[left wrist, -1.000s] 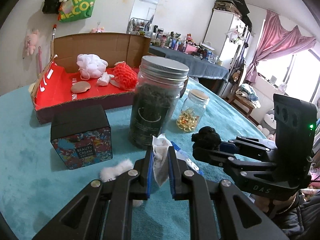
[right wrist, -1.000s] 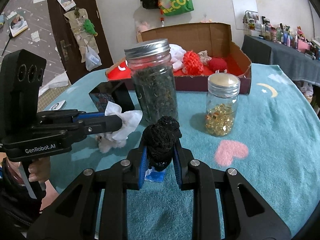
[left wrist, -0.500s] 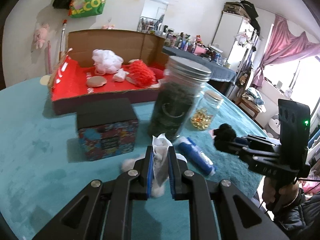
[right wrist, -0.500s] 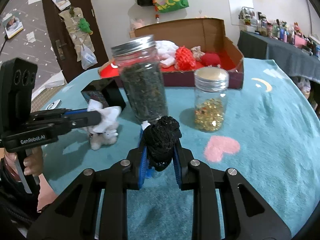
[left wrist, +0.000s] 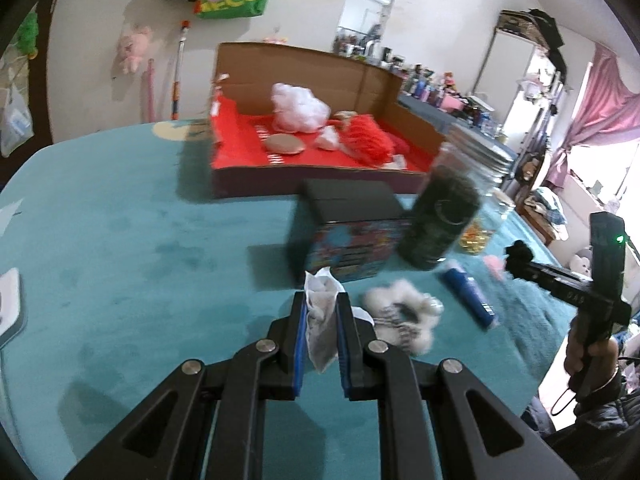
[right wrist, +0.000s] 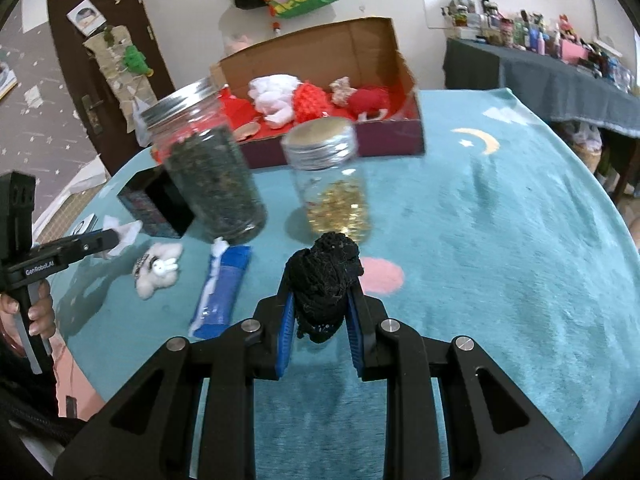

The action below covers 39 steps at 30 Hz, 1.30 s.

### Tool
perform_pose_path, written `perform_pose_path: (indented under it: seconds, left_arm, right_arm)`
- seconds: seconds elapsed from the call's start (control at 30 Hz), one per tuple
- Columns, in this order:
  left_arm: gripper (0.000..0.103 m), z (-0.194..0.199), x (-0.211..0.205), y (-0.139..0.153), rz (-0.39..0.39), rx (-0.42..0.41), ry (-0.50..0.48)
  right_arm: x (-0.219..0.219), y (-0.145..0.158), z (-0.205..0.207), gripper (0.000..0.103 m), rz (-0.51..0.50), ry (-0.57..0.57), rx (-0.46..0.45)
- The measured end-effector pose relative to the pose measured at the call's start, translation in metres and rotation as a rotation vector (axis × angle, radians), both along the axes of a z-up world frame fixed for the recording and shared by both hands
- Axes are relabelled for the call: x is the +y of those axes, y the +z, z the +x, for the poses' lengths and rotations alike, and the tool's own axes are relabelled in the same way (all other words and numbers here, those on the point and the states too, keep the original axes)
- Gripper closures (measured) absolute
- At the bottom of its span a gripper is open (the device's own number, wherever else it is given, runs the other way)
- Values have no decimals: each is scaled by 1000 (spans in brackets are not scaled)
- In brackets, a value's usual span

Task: Organize soft objects
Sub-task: 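Carry the tissue paper with the left gripper while the right gripper carries the pompom over the box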

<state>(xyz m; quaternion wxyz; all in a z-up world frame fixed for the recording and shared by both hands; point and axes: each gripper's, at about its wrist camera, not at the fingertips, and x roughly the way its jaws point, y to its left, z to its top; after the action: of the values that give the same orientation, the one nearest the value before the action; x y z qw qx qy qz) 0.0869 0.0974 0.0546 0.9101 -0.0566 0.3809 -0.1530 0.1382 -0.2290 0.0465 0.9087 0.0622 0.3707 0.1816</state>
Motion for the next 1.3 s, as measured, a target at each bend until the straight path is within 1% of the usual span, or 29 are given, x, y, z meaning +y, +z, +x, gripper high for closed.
perform_pose_path:
  seconds: [0.13,0.33,0.47,0.63,0.73,0.8,0.9,1.03,1.3]
  left_arm:
    - [89,6,17,0,9,5,30]
    - [89,24,34,-1,5,-12,12]
    - [89,42,40,5,-21,-27,-44]
    - [89,65,38,10,5,-61,-135]
    - [89,80,40,11,-17,-53,-176]
    - [89,85,39,12,-18,-58,-202]
    - [89,91,37,15,-10,-63,-233]
    - [89,98,32,19,-6,-66,-270]
    - [89,113,14,33,12,-82,-327]
  right_arm:
    - [-12,3,9,81,7,-18,11]
    - [-27,8,31,81,31,-4,34]
    - [-33,11,49,81,50,34,47]
    - [-35,17,72,81,47,97,44]
    - [-37,21,85,81,42,141,35]
    - [-38,25,95,81,33,176,25]
    - [-39,27,106,81,21,204,20]
    - [-40,32,117,81,60,258,18]
    - [-26,44,131,81,73,343,16]
